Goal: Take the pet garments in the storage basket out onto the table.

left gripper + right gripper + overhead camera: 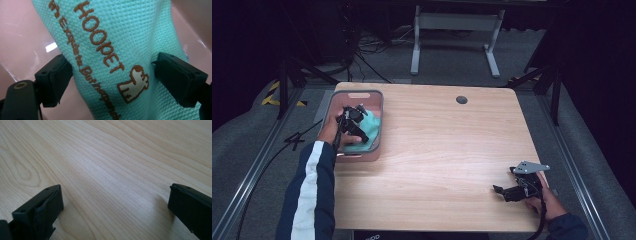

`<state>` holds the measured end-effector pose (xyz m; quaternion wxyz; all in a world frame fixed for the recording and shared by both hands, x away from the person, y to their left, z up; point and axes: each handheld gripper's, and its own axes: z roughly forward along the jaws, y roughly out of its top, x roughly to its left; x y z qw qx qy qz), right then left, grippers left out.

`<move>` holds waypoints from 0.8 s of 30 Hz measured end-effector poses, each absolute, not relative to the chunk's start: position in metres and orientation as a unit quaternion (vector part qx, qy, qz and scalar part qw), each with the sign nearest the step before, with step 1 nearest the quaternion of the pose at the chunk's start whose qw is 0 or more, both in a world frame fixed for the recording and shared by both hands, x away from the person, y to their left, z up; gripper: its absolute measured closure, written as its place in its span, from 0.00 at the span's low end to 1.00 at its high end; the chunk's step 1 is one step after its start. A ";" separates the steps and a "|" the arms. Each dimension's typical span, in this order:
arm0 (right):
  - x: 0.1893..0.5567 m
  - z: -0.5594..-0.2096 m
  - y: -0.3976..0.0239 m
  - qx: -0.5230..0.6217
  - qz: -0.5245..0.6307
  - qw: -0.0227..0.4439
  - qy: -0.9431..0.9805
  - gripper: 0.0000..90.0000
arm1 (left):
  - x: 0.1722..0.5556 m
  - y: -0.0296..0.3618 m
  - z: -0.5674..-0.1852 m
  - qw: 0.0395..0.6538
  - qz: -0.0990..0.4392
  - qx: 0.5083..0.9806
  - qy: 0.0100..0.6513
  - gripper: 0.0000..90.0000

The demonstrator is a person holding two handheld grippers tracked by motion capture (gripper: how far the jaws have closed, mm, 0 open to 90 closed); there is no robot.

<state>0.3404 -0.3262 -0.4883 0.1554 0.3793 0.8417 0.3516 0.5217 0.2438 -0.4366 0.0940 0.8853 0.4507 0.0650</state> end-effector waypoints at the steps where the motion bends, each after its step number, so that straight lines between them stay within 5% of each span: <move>1: 0.340 -0.488 -0.326 0.379 0.352 0.155 0.842 0.00 | 0.522 0.245 -0.437 0.102 0.051 0.882 0.457 0.20; 11: 0.340 -0.488 -0.326 0.379 0.351 0.155 0.842 0.00 | 0.521 0.242 -0.432 0.128 0.010 0.883 0.452 0.72; 24: 0.340 -0.488 -0.326 0.379 0.352 0.156 0.842 0.00 | 0.512 0.244 -0.406 0.151 0.086 0.879 0.443 0.81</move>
